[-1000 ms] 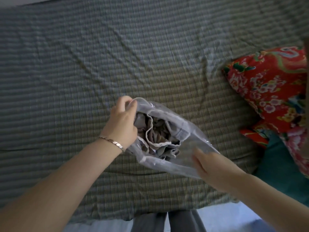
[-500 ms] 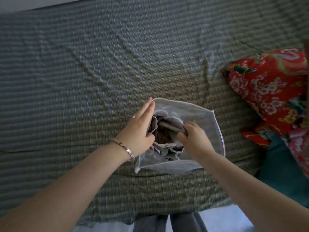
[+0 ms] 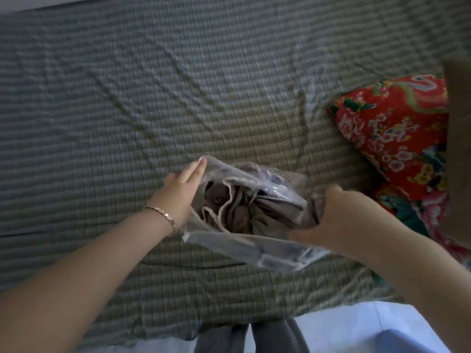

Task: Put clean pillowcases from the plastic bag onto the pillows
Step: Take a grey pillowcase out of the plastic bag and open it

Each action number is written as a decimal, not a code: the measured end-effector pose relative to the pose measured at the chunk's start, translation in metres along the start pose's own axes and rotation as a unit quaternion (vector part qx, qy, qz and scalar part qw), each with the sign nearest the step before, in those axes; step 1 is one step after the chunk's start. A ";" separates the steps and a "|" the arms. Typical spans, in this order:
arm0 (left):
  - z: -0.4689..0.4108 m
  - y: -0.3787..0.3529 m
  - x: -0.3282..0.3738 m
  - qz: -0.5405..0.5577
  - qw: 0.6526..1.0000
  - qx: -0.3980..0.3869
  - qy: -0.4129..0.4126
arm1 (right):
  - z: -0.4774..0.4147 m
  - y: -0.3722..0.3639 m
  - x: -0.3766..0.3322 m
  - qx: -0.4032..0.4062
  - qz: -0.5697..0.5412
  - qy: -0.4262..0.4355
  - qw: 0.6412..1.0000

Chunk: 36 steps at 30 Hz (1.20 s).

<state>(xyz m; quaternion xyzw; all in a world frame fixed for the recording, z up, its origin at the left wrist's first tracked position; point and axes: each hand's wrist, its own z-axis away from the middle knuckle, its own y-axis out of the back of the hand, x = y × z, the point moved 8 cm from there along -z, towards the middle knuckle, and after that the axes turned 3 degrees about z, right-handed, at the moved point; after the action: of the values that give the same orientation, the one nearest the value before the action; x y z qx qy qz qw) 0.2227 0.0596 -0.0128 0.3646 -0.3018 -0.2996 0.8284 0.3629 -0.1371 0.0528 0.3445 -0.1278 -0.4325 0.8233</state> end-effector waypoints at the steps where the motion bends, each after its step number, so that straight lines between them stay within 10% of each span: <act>1: -0.002 0.010 0.005 -0.015 0.999 0.029 -0.010 | -0.003 -0.006 0.003 -0.009 0.063 -0.003 0.998; 9: 0.013 0.042 -0.005 -0.016 0.996 0.079 0.047 | -0.010 0.032 -0.036 0.139 -0.199 0.054 0.969; 15: 0.032 0.016 0.039 0.155 0.969 0.059 -0.182 | -0.012 0.020 -0.092 0.035 -0.483 0.072 0.872; 20: 0.002 -0.028 0.042 0.197 0.979 0.047 -0.020 | 0.008 0.031 -0.105 0.065 -0.568 0.148 0.807; 26: -0.026 -0.065 -0.038 -0.004 0.995 -0.004 0.095 | 0.021 0.074 -0.071 0.018 -0.744 0.147 0.652; 28: -0.023 -0.054 -0.082 -0.007 0.991 0.000 0.135 | 0.008 0.078 -0.036 0.061 -0.833 0.145 0.530; 31: -0.018 -0.019 -0.130 -0.037 0.990 0.048 0.129 | -0.011 0.068 0.004 0.142 -0.872 0.065 0.465; 34: -0.012 0.020 -0.164 -0.101 0.978 0.096 0.157 | -0.019 0.035 0.033 0.220 -0.858 -0.080 0.457; 36: -0.010 0.033 -0.169 -0.141 0.972 0.084 0.171 | -0.021 0.023 0.037 0.265 -0.781 -0.096 0.557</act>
<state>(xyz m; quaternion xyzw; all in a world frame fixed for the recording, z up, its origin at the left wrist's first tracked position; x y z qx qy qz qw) 0.1306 0.2031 -0.0401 0.5174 -0.1260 -0.3200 0.7836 0.4101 -0.1481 0.0496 0.4682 0.0045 -0.8835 0.0170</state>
